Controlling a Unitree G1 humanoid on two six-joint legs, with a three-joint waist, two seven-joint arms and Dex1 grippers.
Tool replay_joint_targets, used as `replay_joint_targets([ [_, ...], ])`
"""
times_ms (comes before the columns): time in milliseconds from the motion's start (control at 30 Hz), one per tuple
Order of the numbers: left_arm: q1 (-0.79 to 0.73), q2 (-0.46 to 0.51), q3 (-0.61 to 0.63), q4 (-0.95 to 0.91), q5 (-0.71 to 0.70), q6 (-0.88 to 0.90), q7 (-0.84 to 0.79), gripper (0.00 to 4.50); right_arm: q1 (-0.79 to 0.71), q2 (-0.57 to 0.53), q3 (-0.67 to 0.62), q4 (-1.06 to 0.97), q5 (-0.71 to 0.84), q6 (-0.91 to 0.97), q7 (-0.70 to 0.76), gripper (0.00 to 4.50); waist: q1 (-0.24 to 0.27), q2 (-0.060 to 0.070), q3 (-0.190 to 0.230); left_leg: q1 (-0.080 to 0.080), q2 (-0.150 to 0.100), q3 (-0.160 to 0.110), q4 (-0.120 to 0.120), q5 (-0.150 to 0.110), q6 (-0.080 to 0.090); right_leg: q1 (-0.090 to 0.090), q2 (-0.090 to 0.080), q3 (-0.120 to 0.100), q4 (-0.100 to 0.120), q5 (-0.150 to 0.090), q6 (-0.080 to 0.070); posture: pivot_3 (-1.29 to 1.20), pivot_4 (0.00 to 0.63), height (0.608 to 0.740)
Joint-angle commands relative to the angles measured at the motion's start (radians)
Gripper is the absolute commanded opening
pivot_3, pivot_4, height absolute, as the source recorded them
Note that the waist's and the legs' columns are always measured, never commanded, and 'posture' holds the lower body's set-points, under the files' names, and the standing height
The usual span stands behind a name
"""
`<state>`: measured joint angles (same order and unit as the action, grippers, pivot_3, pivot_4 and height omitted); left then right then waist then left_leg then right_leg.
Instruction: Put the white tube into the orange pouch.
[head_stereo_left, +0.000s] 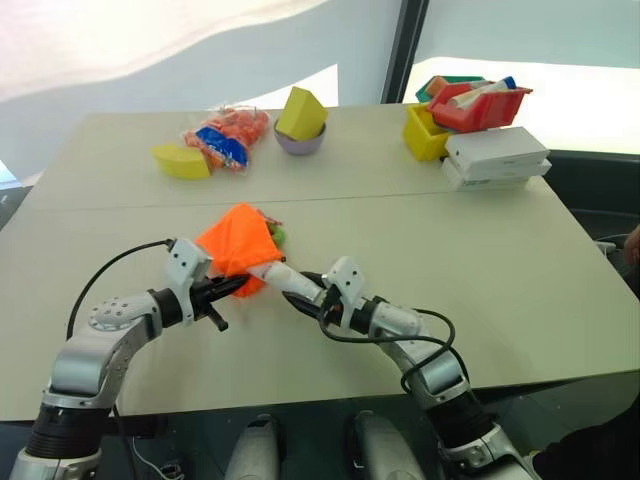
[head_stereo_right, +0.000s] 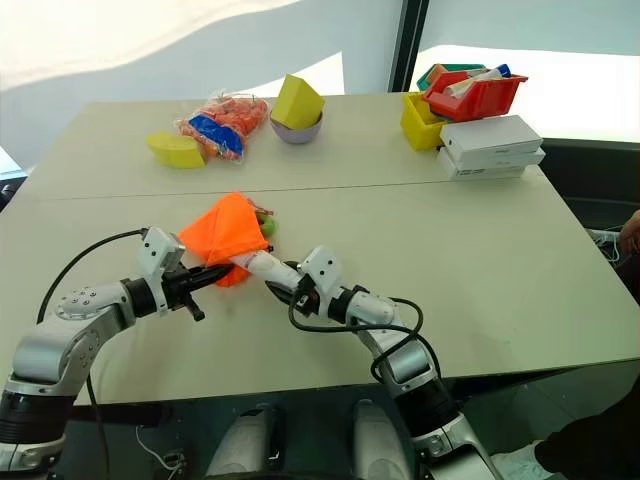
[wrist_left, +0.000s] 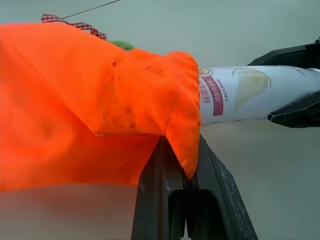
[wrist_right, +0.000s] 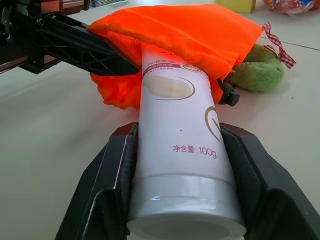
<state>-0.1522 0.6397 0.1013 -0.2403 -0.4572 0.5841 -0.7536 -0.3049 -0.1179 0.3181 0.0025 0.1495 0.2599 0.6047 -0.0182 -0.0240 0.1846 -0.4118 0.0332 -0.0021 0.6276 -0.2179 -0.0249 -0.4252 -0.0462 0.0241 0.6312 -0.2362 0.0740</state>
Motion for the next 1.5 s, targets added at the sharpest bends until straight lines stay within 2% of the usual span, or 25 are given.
replay_joint_targets([
  [33, -0.002, -0.015, -0.048, -0.085, -0.014, 0.004, -0.015, 0.00, -0.069, 0.055, 0.019, -0.002, -0.017, -0.013, -0.028, 1.84, 0.000, 0.000, 0.000, 0.000, 0.000, 0.000, 0.000, 0.000, 0.000, 0.000, 0.000, 0.000, 0.000, 0.000, 0.000, 0.00, 0.150, 0.740],
  [400, 0.035, -0.012, -0.113, -0.153, 0.013, 0.003, -0.018, 0.00, -0.139, 0.119, 0.045, 0.062, -0.074, 0.012, -0.082, 1.84, 0.000, 0.000, 0.000, 0.000, 0.000, 0.000, 0.000, 0.000, 0.000, 0.000, 0.000, 0.000, 0.000, 0.000, 0.000, 0.00, 0.150, 0.740],
  [767, 0.026, -0.031, -0.136, -0.175, 0.003, 0.005, -0.011, 0.00, -0.117, 0.049, 0.033, -0.004, -0.080, 0.045, -0.061, 1.84, 0.000, 0.000, 0.000, 0.000, 0.000, 0.000, 0.000, 0.000, 0.000, 0.000, 0.000, 0.000, 0.000, 0.000, 0.000, 0.00, 0.150, 0.740],
  [967, -0.023, -0.073, -0.193, -0.197, 0.007, 0.025, 0.004, 0.00, -0.181, 0.100, 0.057, 0.066, -0.130, 0.030, -0.106, 1.84, -0.002, 0.000, 0.000, 0.000, 0.000, 0.000, 0.000, 0.000, 0.000, 0.000, 0.001, 0.000, 0.000, 0.000, 0.000, 0.00, 0.150, 0.740],
  [1133, -0.054, -0.096, -0.226, -0.204, 0.006, 0.043, 0.012, 0.00, -0.200, 0.094, 0.075, 0.068, -0.165, 0.020, -0.098, 1.84, -0.001, 0.000, 0.000, 0.000, 0.000, 0.000, 0.000, 0.000, 0.000, 0.000, 0.001, 0.000, 0.000, 0.000, 0.000, 0.00, 0.150, 0.740],
  [1367, -0.071, -0.097, -0.253, -0.216, 0.000, 0.058, -0.013, 0.00, -0.266, 0.136, 0.079, 0.179, -0.187, -0.008, -0.093, 1.84, -0.004, 0.000, 0.000, 0.000, 0.000, 0.000, 0.001, 0.000, 0.000, 0.000, 0.001, 0.000, 0.001, 0.000, 0.000, 0.00, 0.150, 0.740],
  [1500, -0.066, -0.105, -0.227, -0.205, 0.006, 0.058, 0.005, 0.00, -0.279, 0.147, 0.065, 0.206, -0.185, -0.022, -0.090, 1.84, -0.003, 0.000, 0.000, 0.000, 0.000, 0.000, 0.000, 0.000, 0.000, 0.000, 0.002, 0.000, 0.001, 0.000, 0.000, 0.00, 0.150, 0.740],
])
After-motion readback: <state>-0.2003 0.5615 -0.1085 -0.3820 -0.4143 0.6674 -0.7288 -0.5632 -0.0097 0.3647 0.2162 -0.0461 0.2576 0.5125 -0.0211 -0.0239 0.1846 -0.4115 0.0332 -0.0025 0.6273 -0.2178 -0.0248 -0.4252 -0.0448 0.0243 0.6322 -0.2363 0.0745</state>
